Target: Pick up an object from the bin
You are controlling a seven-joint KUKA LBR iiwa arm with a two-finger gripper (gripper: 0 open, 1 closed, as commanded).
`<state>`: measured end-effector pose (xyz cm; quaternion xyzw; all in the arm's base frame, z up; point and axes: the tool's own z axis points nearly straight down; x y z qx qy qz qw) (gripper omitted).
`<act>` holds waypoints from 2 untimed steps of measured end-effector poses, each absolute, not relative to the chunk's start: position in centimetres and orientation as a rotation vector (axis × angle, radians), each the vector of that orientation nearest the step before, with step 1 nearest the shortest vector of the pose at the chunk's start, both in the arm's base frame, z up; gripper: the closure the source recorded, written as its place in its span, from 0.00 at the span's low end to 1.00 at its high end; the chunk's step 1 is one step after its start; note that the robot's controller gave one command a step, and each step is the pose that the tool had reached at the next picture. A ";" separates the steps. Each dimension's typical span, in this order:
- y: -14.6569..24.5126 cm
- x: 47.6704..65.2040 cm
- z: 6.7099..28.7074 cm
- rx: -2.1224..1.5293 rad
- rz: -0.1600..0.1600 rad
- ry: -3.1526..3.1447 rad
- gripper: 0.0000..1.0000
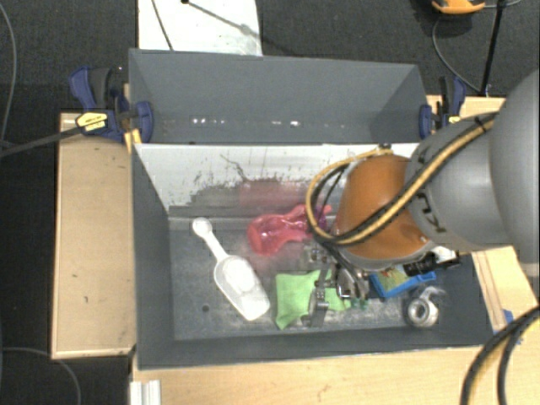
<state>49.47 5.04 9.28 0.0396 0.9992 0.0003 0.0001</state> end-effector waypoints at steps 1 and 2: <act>4.8 49.7 9.8 0.131 0.002 3.135 0.00; 3.4 50.0 6.9 0.314 0.000 3.127 0.00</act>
Offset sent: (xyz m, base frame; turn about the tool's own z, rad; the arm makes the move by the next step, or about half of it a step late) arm 0.0057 -0.0159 -0.0228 0.1178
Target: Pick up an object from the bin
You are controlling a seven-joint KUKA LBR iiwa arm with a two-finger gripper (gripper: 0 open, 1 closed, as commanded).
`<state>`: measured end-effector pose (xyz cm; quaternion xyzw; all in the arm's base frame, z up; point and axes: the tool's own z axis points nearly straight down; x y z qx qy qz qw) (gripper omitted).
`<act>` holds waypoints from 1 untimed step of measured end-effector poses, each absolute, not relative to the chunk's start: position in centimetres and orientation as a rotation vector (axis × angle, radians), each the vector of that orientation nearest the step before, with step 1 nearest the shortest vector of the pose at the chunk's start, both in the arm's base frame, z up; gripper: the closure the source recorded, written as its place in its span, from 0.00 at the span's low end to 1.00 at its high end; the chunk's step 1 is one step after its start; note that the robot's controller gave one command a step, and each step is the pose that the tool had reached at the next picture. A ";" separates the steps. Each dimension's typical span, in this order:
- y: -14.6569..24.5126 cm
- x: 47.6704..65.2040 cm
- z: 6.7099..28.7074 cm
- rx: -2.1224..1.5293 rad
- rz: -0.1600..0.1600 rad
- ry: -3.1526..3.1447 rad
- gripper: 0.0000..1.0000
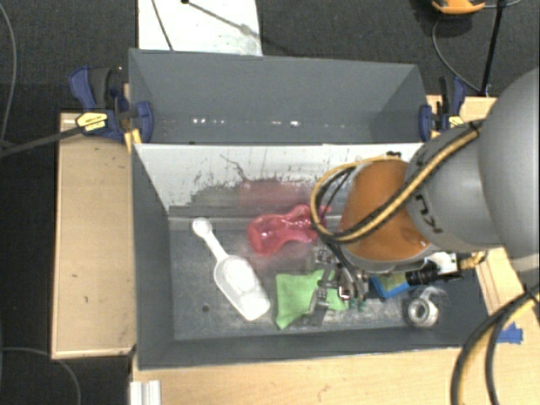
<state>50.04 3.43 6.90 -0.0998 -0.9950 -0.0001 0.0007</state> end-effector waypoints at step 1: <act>3.0 50.3 7.0 -0.219 -0.001 -3.136 1.00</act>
Offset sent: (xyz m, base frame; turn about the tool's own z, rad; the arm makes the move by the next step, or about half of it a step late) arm 0.0000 0.0000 0.0000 0.0000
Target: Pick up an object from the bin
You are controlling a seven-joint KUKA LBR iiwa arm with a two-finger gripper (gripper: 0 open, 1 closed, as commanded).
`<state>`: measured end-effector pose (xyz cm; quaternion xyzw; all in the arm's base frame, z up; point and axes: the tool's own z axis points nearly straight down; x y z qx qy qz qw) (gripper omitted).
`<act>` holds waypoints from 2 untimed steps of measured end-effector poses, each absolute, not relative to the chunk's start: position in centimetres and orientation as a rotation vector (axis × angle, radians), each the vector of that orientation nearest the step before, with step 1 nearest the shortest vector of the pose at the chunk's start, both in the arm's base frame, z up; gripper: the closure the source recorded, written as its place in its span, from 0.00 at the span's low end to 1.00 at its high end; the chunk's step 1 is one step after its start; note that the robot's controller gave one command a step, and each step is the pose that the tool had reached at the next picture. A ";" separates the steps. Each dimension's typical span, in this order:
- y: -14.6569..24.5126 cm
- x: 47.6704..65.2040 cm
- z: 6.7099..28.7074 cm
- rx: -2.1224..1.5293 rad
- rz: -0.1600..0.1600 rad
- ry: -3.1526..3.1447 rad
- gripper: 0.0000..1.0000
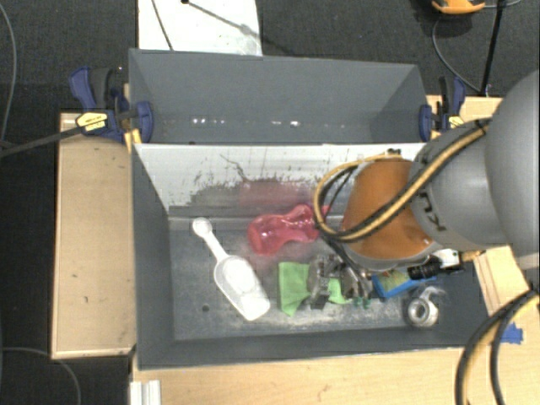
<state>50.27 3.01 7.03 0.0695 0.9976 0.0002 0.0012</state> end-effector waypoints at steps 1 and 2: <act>3.0 50.3 7.0 0.218 0.001 3.132 1.00; 3.0 50.1 7.5 0.219 0.000 3.138 1.00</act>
Offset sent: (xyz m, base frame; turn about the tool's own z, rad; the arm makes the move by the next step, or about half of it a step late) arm -0.0001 -0.0001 0.0683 0.0000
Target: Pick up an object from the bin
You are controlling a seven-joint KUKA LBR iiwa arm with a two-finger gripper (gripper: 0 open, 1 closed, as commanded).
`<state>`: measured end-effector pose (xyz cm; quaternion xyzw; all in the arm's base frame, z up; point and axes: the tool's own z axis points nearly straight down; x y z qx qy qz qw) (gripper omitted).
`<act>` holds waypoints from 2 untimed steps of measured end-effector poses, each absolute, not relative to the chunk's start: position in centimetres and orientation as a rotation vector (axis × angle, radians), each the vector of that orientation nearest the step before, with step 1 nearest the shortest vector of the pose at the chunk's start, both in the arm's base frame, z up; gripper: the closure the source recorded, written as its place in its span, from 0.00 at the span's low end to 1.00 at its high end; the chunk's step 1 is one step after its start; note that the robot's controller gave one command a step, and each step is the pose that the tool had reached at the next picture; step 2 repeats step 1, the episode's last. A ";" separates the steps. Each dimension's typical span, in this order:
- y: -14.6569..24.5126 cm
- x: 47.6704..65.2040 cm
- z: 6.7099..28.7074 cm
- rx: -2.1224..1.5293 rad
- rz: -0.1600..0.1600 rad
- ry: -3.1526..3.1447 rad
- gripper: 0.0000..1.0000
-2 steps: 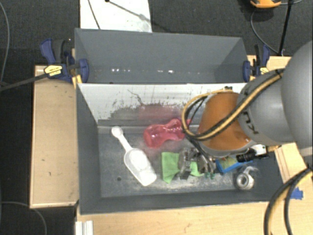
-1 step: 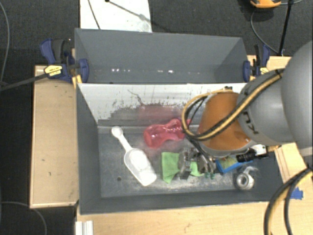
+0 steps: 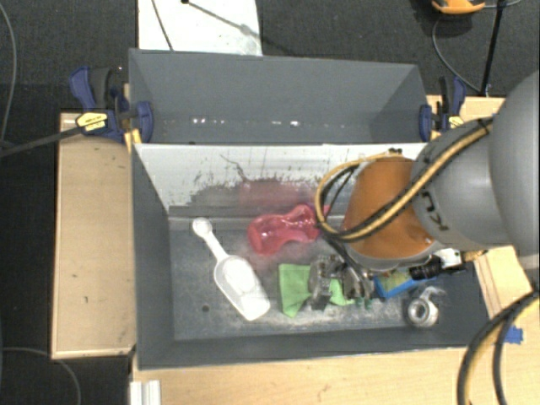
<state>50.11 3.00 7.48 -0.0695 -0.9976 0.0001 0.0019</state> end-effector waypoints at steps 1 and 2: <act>3.0 49.9 9.6 -0.217 0.001 -3.124 1.00; 3.0 49.9 9.6 -0.217 0.001 -3.124 1.00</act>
Offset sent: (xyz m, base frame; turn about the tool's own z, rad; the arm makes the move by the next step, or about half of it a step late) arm 0.0002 0.0001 0.0585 0.0000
